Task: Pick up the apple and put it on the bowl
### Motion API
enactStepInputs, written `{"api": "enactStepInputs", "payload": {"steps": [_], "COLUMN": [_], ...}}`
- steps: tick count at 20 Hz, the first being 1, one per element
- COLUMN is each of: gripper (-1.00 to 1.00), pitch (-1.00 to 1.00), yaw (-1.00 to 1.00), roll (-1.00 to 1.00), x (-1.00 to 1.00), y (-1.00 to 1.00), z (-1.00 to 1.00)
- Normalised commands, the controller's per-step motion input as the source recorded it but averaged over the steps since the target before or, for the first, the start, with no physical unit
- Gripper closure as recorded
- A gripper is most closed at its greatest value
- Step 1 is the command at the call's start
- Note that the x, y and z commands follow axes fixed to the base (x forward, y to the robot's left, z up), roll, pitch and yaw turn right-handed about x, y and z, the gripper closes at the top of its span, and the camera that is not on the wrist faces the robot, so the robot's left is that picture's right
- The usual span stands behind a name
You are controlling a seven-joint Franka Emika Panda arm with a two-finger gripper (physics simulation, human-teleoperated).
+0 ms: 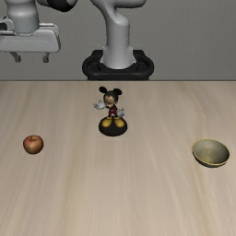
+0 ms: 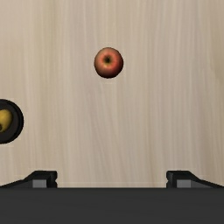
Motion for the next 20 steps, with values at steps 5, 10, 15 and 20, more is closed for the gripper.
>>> {"api": "enactStepInputs", "payload": {"steps": [5,10,15,20], "gripper": [-1.00,-1.00,-1.00,-1.00], "pitch": [0.00,0.00,0.00,0.00], "yaw": [0.00,0.00,0.00,0.00], "roll": [0.00,0.00,0.00,0.00], "x": [1.00,0.80,0.40,0.00], "y": [0.00,-0.20,0.20,0.00], "z": [0.00,0.00,-0.40,-1.00]}}
